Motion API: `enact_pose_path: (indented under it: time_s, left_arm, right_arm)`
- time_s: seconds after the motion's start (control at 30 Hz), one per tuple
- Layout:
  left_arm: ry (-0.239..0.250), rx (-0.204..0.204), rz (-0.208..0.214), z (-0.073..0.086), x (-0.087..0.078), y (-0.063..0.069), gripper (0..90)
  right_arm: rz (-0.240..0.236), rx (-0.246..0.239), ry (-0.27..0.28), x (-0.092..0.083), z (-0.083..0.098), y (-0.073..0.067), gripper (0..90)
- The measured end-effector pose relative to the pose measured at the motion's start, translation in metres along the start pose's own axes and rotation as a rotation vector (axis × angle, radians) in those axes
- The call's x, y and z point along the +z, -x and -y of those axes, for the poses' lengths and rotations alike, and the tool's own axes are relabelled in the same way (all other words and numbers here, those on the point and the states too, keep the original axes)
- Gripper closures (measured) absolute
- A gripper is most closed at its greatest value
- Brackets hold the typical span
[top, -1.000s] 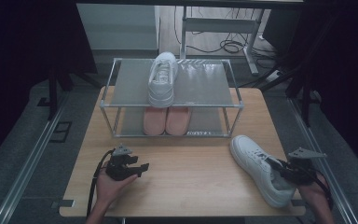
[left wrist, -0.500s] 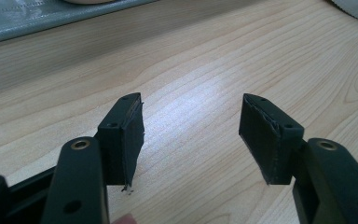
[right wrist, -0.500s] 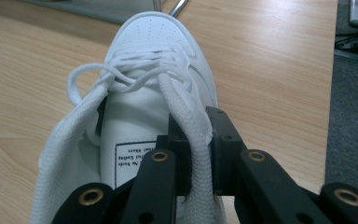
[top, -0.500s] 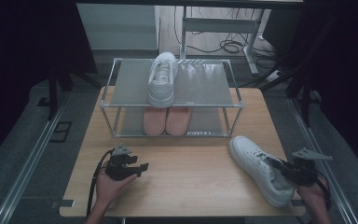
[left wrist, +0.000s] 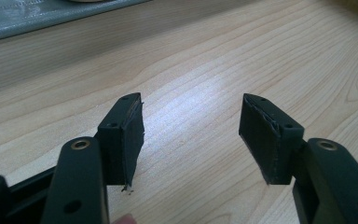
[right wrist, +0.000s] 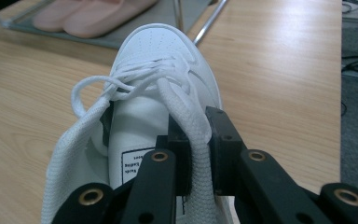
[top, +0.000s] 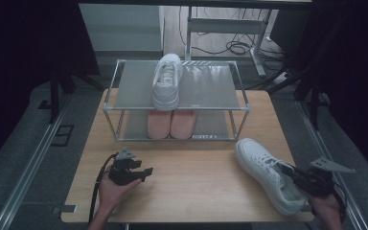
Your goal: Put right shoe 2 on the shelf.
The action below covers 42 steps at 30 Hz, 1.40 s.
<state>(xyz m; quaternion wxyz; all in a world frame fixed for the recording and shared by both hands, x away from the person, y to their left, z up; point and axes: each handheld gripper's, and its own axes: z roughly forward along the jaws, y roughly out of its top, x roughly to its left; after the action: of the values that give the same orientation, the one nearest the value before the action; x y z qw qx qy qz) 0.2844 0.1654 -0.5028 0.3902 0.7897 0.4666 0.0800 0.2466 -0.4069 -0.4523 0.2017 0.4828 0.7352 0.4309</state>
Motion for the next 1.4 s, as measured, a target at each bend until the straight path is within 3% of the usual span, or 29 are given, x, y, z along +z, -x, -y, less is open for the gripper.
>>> enact_pose_path:
  time_s: [0.43, 0.93, 1.4]
  left_arm:
    - [0.003, -0.003, 0.003, 0.0, -0.001, -0.001, 39.8]
    - [0.0, 0.001, 0.003, 0.0, 0.0, -0.001, 39.8]
    - [0.001, -0.004, 0.002, 0.0, -0.001, -0.002, 39.8]
  right_arm:
    - [-0.048, -0.003, 0.071, -0.014, -0.011, -0.027, 81.0]
    - [-0.122, -0.029, 0.122, -0.01, -0.029, -0.053, 80.9]
    - [-0.163, -0.049, 0.154, -0.004, -0.045, -0.072, 80.9]
